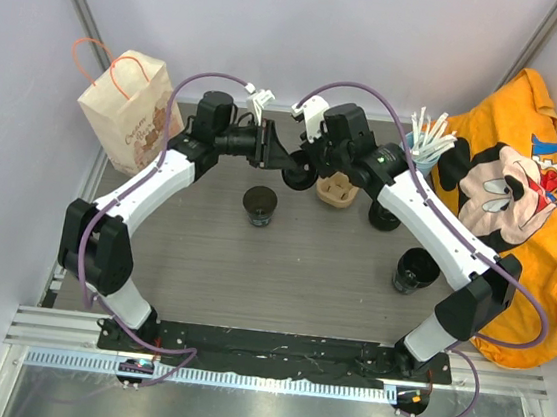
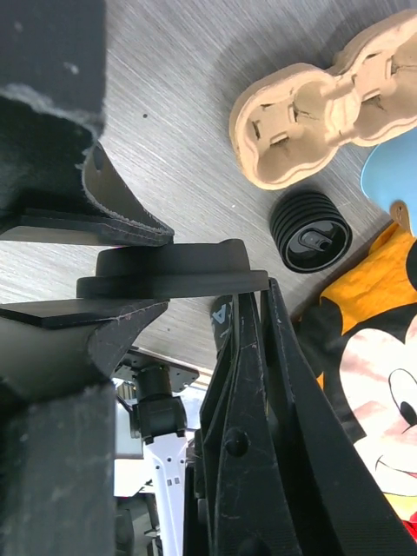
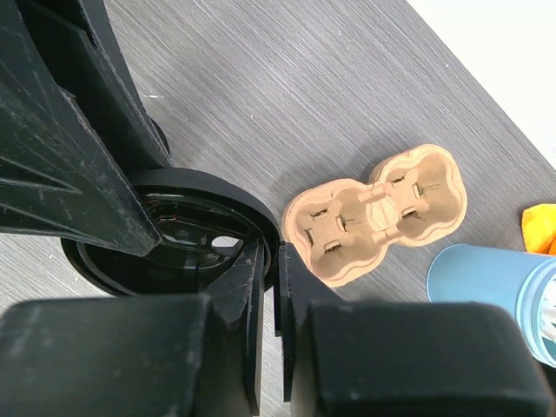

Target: Pack the takeout coffee

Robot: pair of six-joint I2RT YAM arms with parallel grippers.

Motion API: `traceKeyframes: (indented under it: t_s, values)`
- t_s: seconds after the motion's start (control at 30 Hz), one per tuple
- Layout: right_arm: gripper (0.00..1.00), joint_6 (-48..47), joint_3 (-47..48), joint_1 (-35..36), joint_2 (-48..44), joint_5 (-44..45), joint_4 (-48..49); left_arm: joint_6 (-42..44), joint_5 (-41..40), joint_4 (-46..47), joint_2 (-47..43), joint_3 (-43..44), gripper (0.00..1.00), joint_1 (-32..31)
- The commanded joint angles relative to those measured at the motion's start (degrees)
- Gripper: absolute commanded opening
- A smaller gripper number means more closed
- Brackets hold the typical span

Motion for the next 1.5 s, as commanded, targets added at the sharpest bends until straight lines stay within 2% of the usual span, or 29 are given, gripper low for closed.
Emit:
traceKeyframes:
  t_s: [0.0,0.03,0.07,0.1,0.13,0.23,0.33,0.5,0.67,0.9,1.07,1.3,1.47]
  values:
    - [0.16,-0.3,2.8,0.3,-2.6,0.6,2.7,-0.4,2.0,2.2,-0.6,-0.3,0.21,-0.8]
    - [0.19,-0.9,2.9,0.3,-2.7,0.6,2.7,-0.5,1.8,2.2,-0.7,-0.3,0.21,-0.8]
    - [0.31,-1.5,2.9,0.3,-3.4,1.2,2.6,-0.7,1.6,2.1,-0.7,-0.3,0.22,-0.8]
    - [0.38,-2.3,2.8,0.3,-3.7,1.6,2.6,-1.1,0.7,1.9,-0.7,-0.4,0.23,-0.7]
    - [0.54,-4.6,2.7,0.3,-4.3,2.1,2.6,-2.5,0.3,2.0,-0.7,-0.6,0.24,-0.5]
    - [0.74,-10.1,1.4,0.3,-6.8,3.8,2.6,-6.7,-0.7,3.5,-0.8,-1.4,0.25,0.6]
    - [0.82,-17.0,-2.5,0.4,-11.2,1.4,3.8,-11.1,-2.7,4.6,-1.0,-2.0,0.26,2.0]
    - [0.83,-23.4,-6.7,0.7,-14.4,-7.4,-0.6,-19.3,-4.2,10.1,-0.9,-4.8,0.27,5.0]
    - [0.84,-28.3,-10.6,4.6,-14.2,-9.8,-2.3,-24.4,-5.6,11.3,0.1,-5.4,0.25,6.9]
    - [0.84,-29.9,-11.0,11.5,-9.5,-2.6,1.8,-27.1,-5.9,13.2,-0.6,-6.7,0.26,7.1]
    - [0.82,-28.6,-10.3,13.7,-5.6,3.4,8.0,-27.8,-5.8,14.0,-1.0,-8.0,0.27,7.2]
    - [0.66,-28.4,-13.1,13.7,-3.5,10.8,17.7,-30.1,-4.3,16.5,-1.7,-8.8,0.27,7.1]
    - [0.61,-28.7,-15.5,13.7,-3.2,11.4,20.6,-33.1,-3.3,19.9,-2.2,-9.9,0.27,7.2]
